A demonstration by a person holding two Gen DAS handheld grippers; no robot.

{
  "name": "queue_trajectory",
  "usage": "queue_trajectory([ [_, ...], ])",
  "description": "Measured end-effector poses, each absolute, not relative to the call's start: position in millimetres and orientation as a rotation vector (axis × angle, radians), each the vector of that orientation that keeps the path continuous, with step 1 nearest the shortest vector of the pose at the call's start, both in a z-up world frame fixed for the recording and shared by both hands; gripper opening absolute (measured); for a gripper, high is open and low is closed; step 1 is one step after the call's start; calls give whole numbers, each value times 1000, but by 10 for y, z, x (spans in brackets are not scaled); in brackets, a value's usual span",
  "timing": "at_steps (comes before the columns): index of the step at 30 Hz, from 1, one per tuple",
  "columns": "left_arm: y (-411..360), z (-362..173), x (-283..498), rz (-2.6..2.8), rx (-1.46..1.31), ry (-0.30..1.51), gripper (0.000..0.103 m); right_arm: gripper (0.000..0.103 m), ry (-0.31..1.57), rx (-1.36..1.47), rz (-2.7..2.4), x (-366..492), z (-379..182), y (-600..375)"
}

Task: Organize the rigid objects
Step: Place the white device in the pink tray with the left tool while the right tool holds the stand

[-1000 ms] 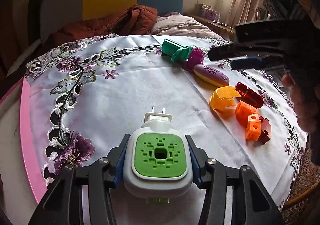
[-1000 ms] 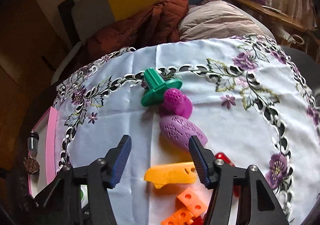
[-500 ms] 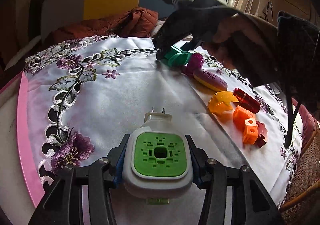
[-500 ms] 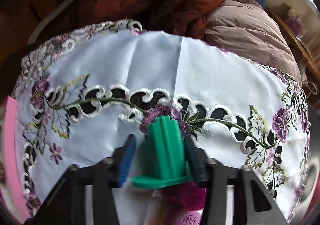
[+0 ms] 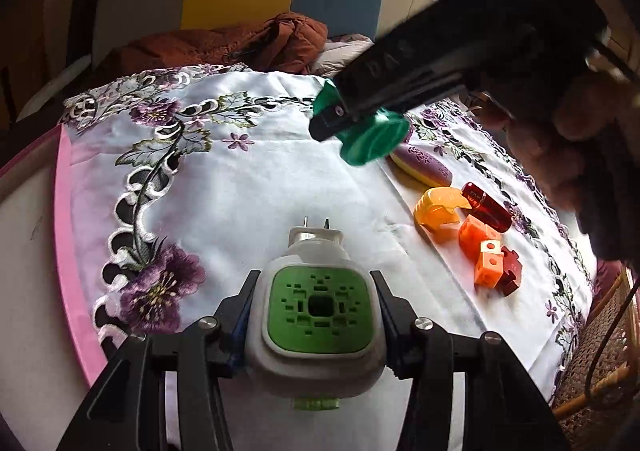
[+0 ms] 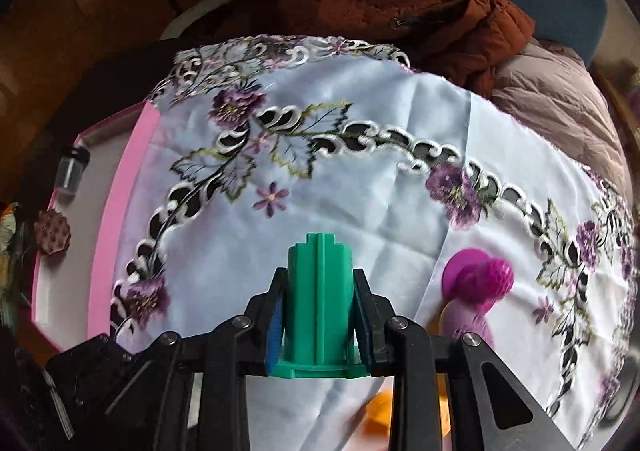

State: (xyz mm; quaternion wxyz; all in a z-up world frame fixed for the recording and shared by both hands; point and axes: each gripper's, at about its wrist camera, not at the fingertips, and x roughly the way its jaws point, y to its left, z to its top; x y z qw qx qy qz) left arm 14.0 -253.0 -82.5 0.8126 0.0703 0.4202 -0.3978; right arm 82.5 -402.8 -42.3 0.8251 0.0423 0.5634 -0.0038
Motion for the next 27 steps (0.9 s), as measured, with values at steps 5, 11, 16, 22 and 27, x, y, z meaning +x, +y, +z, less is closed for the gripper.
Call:
queue_trajectory([
  [5, -2196, -585, -9, -830, 128, 858, 52, 30, 1252, 78, -55, 536, -793, -3821],
  [11, -1826, -340, -57, -758, 91, 833, 52, 30, 1157, 82, -102, 400, -856, -3780],
  [16, -1583, -296, -26, -685, 52, 852, 52, 31, 1121, 89, -86, 338, -883, -3797],
  [22, -1382, -270, 7, -603, 58, 845, 52, 31, 1112, 43, -84, 336, -880, -3757],
  [27, -1165, -263, 136, -549, -21, 884, 52, 31, 1112, 26, -88, 324, -880, -3738],
])
